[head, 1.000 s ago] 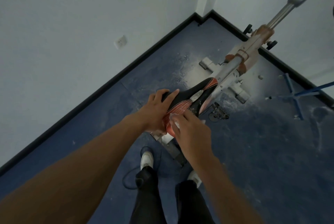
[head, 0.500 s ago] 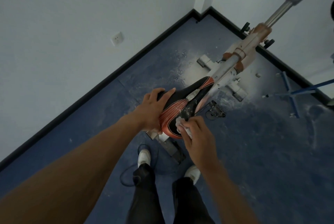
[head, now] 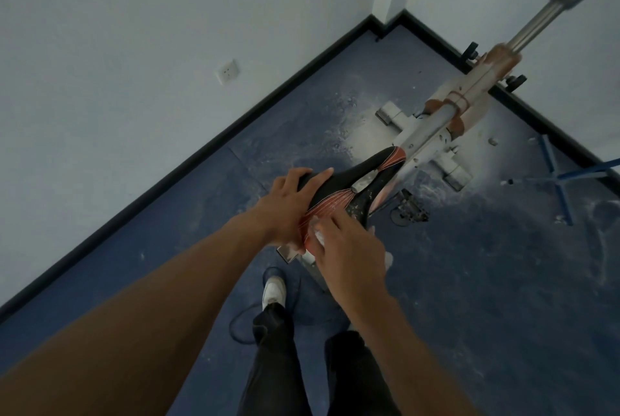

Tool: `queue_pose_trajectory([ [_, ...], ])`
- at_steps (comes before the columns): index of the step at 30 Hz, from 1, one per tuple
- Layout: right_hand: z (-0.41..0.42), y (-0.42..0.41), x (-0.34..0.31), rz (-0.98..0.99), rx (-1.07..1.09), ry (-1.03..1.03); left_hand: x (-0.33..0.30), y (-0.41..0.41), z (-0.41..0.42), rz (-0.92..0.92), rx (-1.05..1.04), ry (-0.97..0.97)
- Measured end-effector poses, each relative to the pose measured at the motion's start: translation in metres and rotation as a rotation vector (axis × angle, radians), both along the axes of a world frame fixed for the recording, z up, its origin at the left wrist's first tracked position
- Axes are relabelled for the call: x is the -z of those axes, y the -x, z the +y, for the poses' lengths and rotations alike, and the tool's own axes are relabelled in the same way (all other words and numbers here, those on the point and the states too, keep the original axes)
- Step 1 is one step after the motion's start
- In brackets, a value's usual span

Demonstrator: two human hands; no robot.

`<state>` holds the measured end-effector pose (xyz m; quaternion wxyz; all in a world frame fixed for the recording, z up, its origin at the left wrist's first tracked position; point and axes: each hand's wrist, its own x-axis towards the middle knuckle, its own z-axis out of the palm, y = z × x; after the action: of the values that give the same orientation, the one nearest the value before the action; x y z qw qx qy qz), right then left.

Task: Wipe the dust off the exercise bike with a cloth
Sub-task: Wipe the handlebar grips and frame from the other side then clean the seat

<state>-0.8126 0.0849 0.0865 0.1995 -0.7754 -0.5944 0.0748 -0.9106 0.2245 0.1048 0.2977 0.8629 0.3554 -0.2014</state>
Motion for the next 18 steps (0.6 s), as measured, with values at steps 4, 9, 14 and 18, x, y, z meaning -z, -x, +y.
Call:
queue_pose_trajectory([
  [4,-0.012,-0.009,0.002,0.022,-0.022,-0.071,0.0,0.0,0.0,-0.009,-0.003,0.006],
  [9,-0.003,0.0,0.001,0.017,0.003,-0.045,-0.001,0.0,0.0,-0.013,-0.014,0.015],
  [14,-0.021,-0.003,0.01,0.069,0.014,-0.119,0.002,0.002,0.0,-0.029,-0.021,0.012],
  [18,-0.046,-0.004,0.02,0.186,0.118,-0.177,0.001,0.001,0.001,-0.019,-0.013,0.016],
])
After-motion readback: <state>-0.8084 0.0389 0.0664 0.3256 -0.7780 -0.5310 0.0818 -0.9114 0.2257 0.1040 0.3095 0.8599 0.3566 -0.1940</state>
